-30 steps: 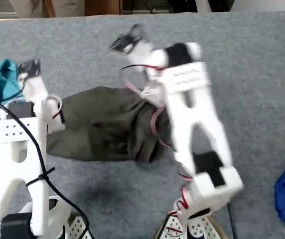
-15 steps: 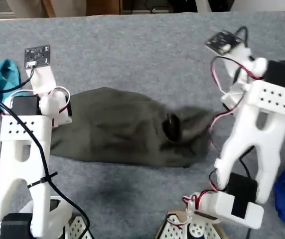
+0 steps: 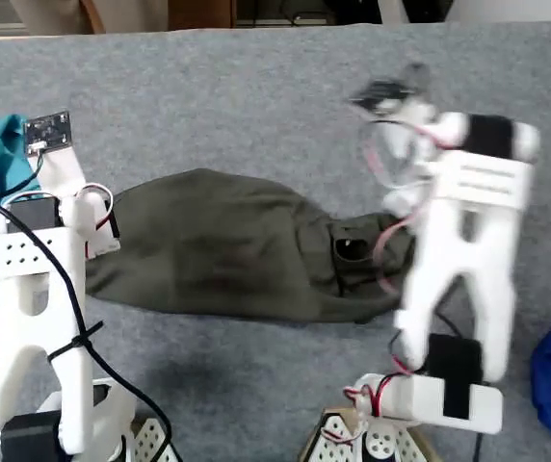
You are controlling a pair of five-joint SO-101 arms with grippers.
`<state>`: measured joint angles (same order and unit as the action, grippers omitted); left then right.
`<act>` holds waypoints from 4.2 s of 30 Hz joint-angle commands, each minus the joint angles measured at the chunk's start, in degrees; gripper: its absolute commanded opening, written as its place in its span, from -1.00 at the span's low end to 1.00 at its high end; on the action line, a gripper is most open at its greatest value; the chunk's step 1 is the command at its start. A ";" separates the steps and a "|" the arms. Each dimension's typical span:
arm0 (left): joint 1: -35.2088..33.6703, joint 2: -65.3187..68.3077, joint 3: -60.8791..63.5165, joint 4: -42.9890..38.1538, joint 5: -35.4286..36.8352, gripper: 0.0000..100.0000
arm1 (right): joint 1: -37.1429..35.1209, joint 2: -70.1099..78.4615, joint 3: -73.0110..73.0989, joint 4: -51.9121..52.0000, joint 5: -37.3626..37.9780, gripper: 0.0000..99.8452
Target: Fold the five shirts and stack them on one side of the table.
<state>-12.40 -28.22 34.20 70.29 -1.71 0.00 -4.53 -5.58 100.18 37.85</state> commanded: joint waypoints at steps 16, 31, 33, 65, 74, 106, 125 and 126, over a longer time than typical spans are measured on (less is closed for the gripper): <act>-5.71 -1.10 5.98 1.93 -6.86 -0.96 | -6.11 -8.84 17.27 -0.09 -9.41 -0.87; -5.71 -1.01 6.07 3.60 -6.68 -0.96 | -2.51 -11.47 30.46 -16.35 -4.13 -0.87; -5.71 -1.01 6.07 3.60 -6.68 -0.96 | -4.35 -11.47 30.99 -16.18 -4.40 -0.87; -5.80 -1.54 10.02 5.98 -6.77 -0.96 | -15.34 -11.47 37.49 -28.13 -9.41 -0.99; -5.89 -1.54 10.02 5.98 -6.77 -0.96 | -15.43 -11.38 24.75 -33.93 -9.32 -0.99; -10.20 -0.92 13.10 -14.77 -5.27 -0.74 | 1.45 -7.69 -2.33 -27.43 -11.43 -0.99; -13.19 -0.66 4.31 -25.93 11.25 -0.53 | -3.91 -7.60 33.01 -65.76 -28.22 -0.99; -10.73 -0.04 4.40 -26.64 12.40 -0.53 | -4.35 -7.60 35.03 -69.01 -29.01 -0.99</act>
<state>-28.92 -28.40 41.32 45.58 7.16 -2.46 -9.01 25.36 40.40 12.09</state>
